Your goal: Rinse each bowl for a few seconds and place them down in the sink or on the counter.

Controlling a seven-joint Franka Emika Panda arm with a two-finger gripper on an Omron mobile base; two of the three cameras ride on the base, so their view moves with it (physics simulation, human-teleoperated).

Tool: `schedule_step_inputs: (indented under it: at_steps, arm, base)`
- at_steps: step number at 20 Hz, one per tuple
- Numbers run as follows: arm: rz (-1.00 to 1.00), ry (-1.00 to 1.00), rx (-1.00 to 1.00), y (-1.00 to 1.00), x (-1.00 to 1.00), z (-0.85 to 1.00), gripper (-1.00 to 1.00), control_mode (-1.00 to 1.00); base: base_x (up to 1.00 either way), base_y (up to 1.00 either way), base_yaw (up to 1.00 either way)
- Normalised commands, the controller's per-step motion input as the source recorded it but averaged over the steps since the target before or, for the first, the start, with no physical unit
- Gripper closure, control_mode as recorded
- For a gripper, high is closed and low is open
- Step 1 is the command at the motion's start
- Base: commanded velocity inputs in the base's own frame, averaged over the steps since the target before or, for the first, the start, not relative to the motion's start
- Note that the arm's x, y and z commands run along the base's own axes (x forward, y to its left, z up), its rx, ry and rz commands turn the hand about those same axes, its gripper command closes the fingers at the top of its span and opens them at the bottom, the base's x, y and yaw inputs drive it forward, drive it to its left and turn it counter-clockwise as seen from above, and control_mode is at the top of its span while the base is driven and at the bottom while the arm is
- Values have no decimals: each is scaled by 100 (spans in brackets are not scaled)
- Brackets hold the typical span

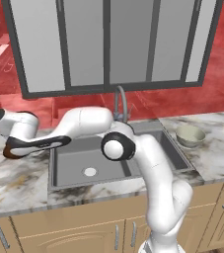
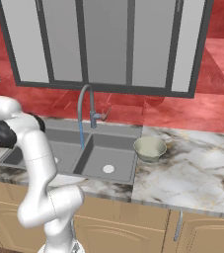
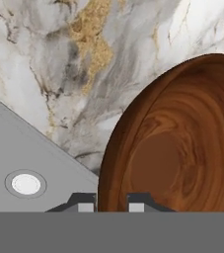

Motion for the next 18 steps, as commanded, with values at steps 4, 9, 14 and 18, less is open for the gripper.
schedule_step_inputs:
  at_steps: [4,9,14,18]
  arm:
    - [-23,-6,-3,2,0,11,100,-100]
    - [-19,-8,-1,1,-2,20,100,-100]
    - [-7,-10,2,-14,-20,27,100,-100]
    - [-1,-11,3,-29,-31,18,100,-100]
  base:
    - [0,0,0]
    - [0,0,0]
    - [0,0,0]
    - [0,0,0]
